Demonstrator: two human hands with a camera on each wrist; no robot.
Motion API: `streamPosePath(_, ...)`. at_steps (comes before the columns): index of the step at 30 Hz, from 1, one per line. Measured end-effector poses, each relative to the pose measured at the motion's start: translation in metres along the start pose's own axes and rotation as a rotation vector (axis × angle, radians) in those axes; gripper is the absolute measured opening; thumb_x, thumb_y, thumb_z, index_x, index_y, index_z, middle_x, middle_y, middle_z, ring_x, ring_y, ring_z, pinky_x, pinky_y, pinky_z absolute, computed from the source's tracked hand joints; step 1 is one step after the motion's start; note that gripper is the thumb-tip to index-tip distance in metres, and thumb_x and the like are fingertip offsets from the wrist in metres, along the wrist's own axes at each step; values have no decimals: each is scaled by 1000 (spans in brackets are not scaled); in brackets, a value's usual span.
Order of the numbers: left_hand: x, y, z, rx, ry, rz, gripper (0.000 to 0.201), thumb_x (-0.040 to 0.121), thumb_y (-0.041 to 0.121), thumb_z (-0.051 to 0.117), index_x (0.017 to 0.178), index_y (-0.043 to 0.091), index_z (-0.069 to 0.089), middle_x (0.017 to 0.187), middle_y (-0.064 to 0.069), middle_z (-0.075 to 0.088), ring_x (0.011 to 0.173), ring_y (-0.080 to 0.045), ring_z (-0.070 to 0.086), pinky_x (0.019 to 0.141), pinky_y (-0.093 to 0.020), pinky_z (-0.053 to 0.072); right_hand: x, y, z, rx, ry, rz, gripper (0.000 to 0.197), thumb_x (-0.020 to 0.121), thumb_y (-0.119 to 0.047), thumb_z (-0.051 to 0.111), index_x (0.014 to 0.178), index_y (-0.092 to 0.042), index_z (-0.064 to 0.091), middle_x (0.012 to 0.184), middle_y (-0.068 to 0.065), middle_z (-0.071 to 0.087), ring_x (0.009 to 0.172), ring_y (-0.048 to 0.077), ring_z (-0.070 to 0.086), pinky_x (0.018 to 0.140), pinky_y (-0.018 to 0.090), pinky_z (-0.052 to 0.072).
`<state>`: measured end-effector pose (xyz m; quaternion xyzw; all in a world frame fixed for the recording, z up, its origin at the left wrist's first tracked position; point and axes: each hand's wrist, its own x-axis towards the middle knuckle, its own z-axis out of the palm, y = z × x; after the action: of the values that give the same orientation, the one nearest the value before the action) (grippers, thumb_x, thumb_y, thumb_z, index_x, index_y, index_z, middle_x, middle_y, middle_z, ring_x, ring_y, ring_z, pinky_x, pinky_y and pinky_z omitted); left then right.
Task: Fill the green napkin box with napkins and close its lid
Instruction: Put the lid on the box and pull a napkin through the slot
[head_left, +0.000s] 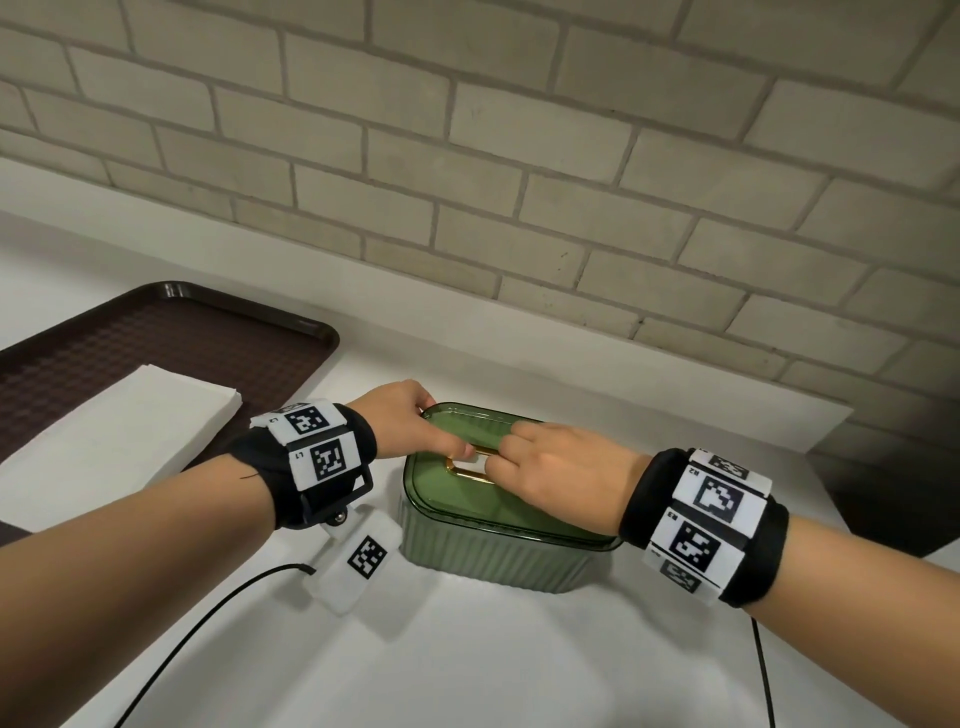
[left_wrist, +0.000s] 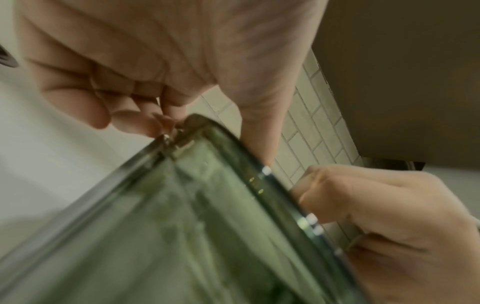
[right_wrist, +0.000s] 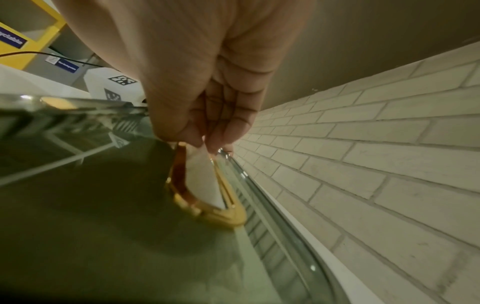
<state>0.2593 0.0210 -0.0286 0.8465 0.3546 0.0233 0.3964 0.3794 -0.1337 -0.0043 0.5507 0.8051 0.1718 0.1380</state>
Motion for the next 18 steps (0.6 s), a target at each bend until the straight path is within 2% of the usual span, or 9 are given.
streamPosePath(3,-2,3,-2,48,3,12,49,57,49,83,88,15,64,84,2,62,79,-13,58,75,-25,46,-2,1,1,15,51,-7,32,72,-4,34,74,-10,65,56,1,56,50,19,55,40,22,41)
streamPosePath(5,-4,5,-3,110,24,19,54,57,54,81,90,14,67,84,1,63,79,-14,57,72,-25,45,-3,1,0,92,62,10,18,71,-1,51,80,-11,62,58,1,57,52,21,56,41,22,42)
streamPosePath(6,-5,7,-3,148,41,28,53,60,54,79,92,14,67,86,1,63,79,-14,56,68,-24,44,-4,0,0,164,53,46,23,68,1,63,86,-12,57,60,3,58,54,22,57,42,22,44)
streamPosePath(7,-6,8,-3,176,56,35,53,62,54,78,95,15,65,88,2,63,81,-13,56,66,-23,42,-4,-1,2,232,40,79,37,63,0,71,91,-14,50,63,4,59,56,24,59,44,23,45)
streamPosePath(8,-6,8,-3,187,63,39,53,62,53,78,98,17,62,90,3,61,84,-13,55,66,-23,42,-4,-3,1,293,5,140,44,62,0,72,93,-15,45,68,6,60,59,27,60,46,25,47)
streamPosePath(10,-5,8,-2,153,58,30,55,61,51,80,100,21,56,94,4,60,89,-13,56,71,-24,43,-3,-4,-4,330,-52,262,33,74,-3,61,103,-12,49,84,10,62,73,32,61,57,33,46)
streamPosePath(13,-6,6,-2,48,36,31,46,62,42,83,92,23,53,89,7,60,85,-11,57,72,-22,44,-6,-8,-8,382,-105,428,30,88,-11,44,117,-13,53,106,7,59,91,31,58,69,35,41)
streamPosePath(16,-7,7,-2,12,34,77,34,65,37,82,75,27,52,80,11,58,75,-5,56,63,-15,42,-7,-12,-7,367,-70,499,27,89,-16,42,112,-15,57,105,4,60,92,29,59,73,36,47)
streamPosePath(18,-8,7,-2,-2,28,93,33,65,37,82,74,26,52,79,10,59,71,-3,55,62,-14,42,-8,-13,-4,336,-94,512,25,89,-17,42,107,-14,59,103,4,60,90,29,59,73,38,50)
